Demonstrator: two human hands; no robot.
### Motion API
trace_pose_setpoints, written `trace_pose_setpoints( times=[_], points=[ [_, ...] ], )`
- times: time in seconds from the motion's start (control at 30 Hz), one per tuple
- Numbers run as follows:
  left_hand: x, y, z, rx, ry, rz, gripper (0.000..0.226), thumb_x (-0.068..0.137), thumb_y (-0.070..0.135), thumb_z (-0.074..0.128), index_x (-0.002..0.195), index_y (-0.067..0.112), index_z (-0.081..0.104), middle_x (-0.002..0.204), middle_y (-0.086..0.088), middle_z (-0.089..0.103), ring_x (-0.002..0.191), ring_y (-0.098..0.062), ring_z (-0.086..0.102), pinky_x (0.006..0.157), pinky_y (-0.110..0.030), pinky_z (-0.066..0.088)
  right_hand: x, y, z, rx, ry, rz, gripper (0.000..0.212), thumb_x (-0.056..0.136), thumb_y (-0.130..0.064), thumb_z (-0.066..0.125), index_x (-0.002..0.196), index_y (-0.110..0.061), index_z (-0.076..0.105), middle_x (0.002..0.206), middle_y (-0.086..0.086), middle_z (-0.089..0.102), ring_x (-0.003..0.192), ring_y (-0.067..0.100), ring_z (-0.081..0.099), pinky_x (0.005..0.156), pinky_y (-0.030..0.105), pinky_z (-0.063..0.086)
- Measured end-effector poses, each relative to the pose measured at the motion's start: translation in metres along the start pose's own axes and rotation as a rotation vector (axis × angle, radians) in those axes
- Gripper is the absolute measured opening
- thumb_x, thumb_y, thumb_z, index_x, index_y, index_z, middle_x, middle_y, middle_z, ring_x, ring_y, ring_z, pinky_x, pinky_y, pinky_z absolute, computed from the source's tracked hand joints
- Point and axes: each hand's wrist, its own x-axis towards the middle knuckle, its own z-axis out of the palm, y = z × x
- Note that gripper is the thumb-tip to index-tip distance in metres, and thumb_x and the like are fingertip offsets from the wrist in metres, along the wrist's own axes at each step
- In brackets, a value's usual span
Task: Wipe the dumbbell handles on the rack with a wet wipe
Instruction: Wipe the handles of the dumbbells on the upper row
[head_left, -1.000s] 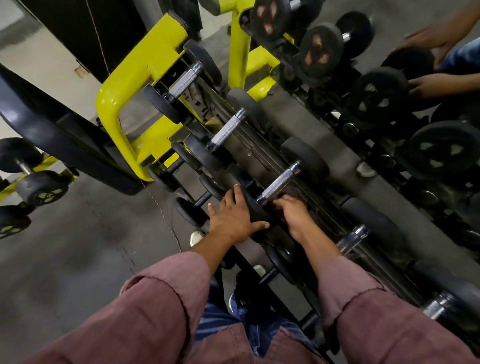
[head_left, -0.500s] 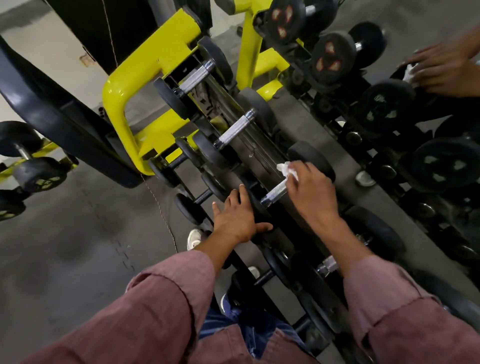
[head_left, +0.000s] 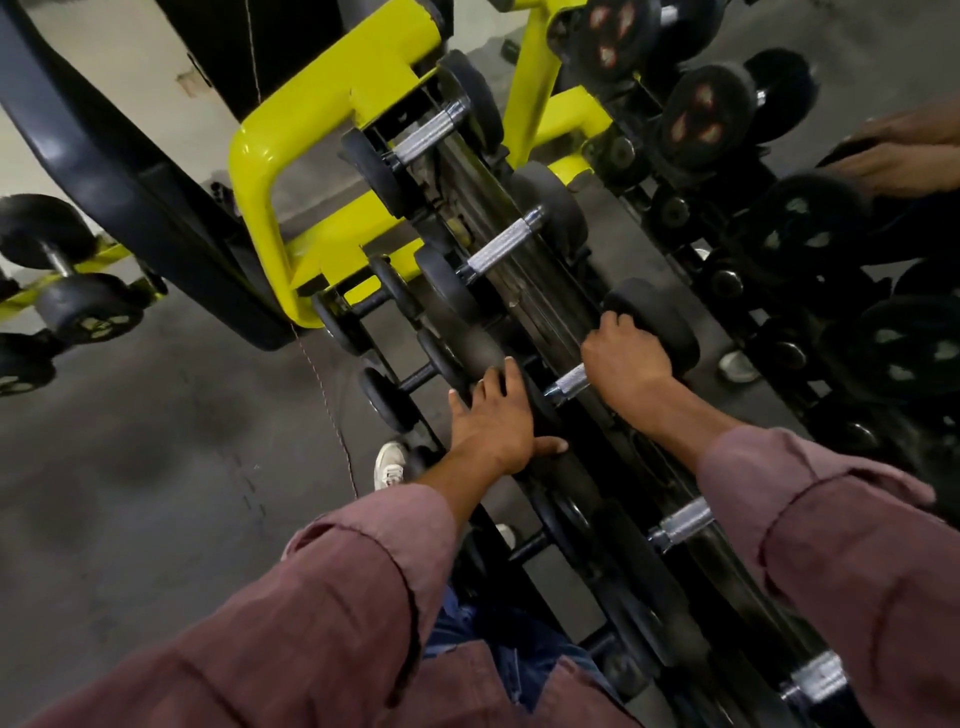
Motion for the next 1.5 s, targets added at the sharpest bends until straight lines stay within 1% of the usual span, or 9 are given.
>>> trace_pose_setpoints(
  times=[0.43,0.6,0.77,0.9,1.0,1.07,1.17,1.37,1.5],
  points=[
    [0.001,-0.004,0.002,-0.046,0.010,-0.005,0.135,0.075,0.074,0.072,0.160,0.016,-0.015,0.169,-0.015,0.001,0.156,-0.032,0.007,0.122,-0.065,0.003,0.030,-0.019,-0.010,0.556,-0.428,-0.100,0.024,0.096,-0.027,0.051,0.111,-0.024,0.069,0.108,0.007,0.070,0.095,0.027,0.066,0.089,0.036,0.053],
    [0.002,-0.005,0.003,-0.054,0.013,0.009,0.135,0.074,0.074,0.072,0.160,0.017,-0.014,0.169,-0.014,0.003,0.156,-0.032,0.009,0.122,-0.065,0.004,0.011,-0.025,0.016,1.119,-0.168,0.004,0.012,0.094,-0.027,0.060,0.090,-0.028,0.071,0.082,-0.004,0.071,0.064,0.009,0.064,0.068,0.036,0.059],
    [0.001,-0.004,0.002,-0.044,0.025,-0.004,0.134,0.074,0.073,0.073,0.161,0.016,-0.012,0.168,-0.014,0.007,0.155,-0.031,0.014,0.123,-0.063,0.005,-0.029,-0.024,0.036,1.256,-0.046,0.082,0.012,0.091,-0.035,0.063,0.090,-0.028,0.073,0.079,-0.011,0.070,0.075,0.004,0.064,0.070,0.028,0.050],
    [-0.002,-0.002,0.000,-0.012,0.036,0.001,0.134,0.074,0.076,0.070,0.161,0.014,-0.011,0.166,-0.015,0.012,0.153,-0.033,0.018,0.122,-0.063,0.008,-0.049,-0.026,0.064,1.357,-0.081,0.295,0.016,0.084,-0.038,0.069,0.079,-0.024,0.073,0.070,-0.003,0.071,0.071,0.014,0.066,0.068,0.029,0.048],
    [-0.002,-0.001,-0.001,0.005,0.027,0.007,0.134,0.075,0.077,0.068,0.160,0.013,-0.012,0.166,-0.016,0.011,0.154,-0.033,0.018,0.122,-0.063,0.008,-0.049,-0.027,0.080,1.836,-0.022,0.665,0.013,0.087,-0.023,0.067,0.075,-0.016,0.069,0.082,0.013,0.073,0.069,0.017,0.066,0.069,0.032,0.055],
    [-0.003,-0.001,0.000,0.010,0.031,0.013,0.134,0.075,0.077,0.068,0.160,0.013,-0.013,0.166,-0.017,0.011,0.154,-0.034,0.017,0.122,-0.063,0.008,-0.044,-0.022,0.080,2.231,0.083,0.863,0.010,0.096,-0.004,0.058,0.091,-0.010,0.065,0.093,0.015,0.067,0.075,0.016,0.065,0.071,0.023,0.056],
    [-0.003,-0.002,0.001,0.008,0.031,0.014,0.134,0.075,0.077,0.068,0.160,0.013,-0.013,0.166,-0.017,0.011,0.154,-0.033,0.017,0.122,-0.063,0.009,-0.035,-0.012,0.074,2.531,0.224,0.832,0.019,0.100,0.004,0.047,0.108,-0.007,0.061,0.101,0.006,0.065,0.092,0.013,0.063,0.086,0.022,0.052],
    [-0.003,-0.001,0.001,0.022,0.027,0.005,0.134,0.076,0.077,0.068,0.160,0.012,-0.013,0.166,-0.016,0.012,0.153,-0.034,0.019,0.122,-0.063,0.010,-0.028,-0.020,0.069,2.383,0.001,0.686,0.018,0.101,0.002,0.047,0.103,-0.012,0.058,0.092,0.000,0.060,0.091,0.008,0.059,0.102,0.030,0.046],
    [-0.003,0.000,0.001,0.028,0.020,-0.003,0.134,0.076,0.077,0.067,0.160,0.012,-0.014,0.166,-0.016,0.011,0.153,-0.034,0.020,0.122,-0.064,0.009,-0.044,-0.040,0.067,2.119,-0.204,0.535,0.022,0.099,-0.004,0.051,0.086,-0.017,0.061,0.082,-0.001,0.062,0.075,0.008,0.057,0.075,0.023,0.047]
  ],
)
